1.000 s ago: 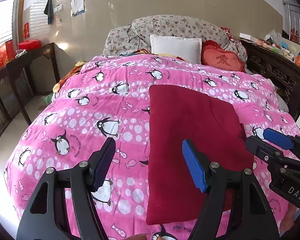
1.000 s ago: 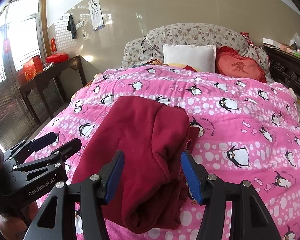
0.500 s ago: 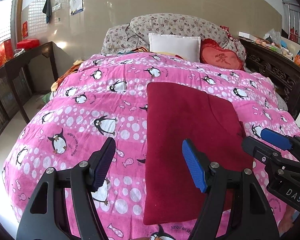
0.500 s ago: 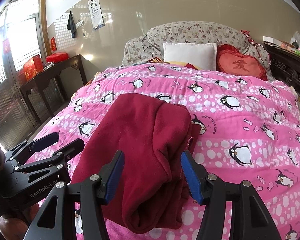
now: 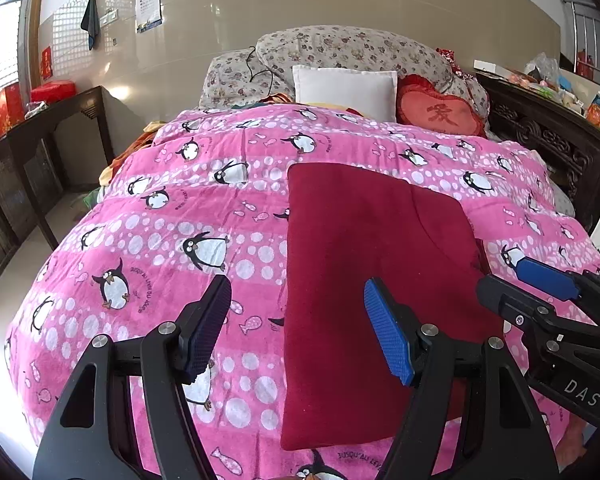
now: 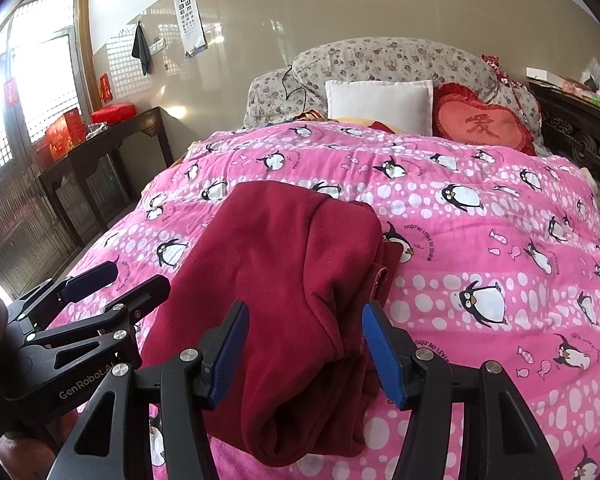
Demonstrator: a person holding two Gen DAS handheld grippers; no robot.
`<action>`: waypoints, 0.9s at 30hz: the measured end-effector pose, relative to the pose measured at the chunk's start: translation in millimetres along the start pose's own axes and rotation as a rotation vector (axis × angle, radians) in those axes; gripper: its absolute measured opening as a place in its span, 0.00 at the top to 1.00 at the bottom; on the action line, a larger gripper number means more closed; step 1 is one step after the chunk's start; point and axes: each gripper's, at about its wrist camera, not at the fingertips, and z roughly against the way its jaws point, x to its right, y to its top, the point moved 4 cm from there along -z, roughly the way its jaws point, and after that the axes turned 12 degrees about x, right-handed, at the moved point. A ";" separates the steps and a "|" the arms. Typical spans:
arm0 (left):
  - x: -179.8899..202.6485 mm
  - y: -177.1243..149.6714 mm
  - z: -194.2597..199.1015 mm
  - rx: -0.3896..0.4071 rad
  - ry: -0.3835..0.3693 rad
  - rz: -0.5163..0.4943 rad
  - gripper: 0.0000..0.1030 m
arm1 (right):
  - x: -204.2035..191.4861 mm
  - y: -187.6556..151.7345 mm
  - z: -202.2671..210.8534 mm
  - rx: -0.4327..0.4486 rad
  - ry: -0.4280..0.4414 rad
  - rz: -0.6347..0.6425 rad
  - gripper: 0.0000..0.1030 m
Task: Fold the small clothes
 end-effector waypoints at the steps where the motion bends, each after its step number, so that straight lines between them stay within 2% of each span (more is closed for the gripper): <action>1: 0.2 -0.2 0.0 0.001 0.000 0.000 0.32 | 0.5 0.1 -0.4 0.000 0.001 0.001 0.45; 11: 1.3 -0.4 -0.2 -0.002 -0.003 -0.001 0.32 | -0.2 -3.2 -2.8 -0.009 0.004 0.001 0.45; 20: 1.1 4.4 3.6 0.060 -0.008 -0.014 0.32 | 2.2 -3.4 -2.2 -0.012 0.004 -0.007 0.45; 27: -5.6 5.9 0.7 0.056 -0.021 0.002 0.32 | 8.7 -4.1 -0.5 -0.013 -0.007 -0.021 0.45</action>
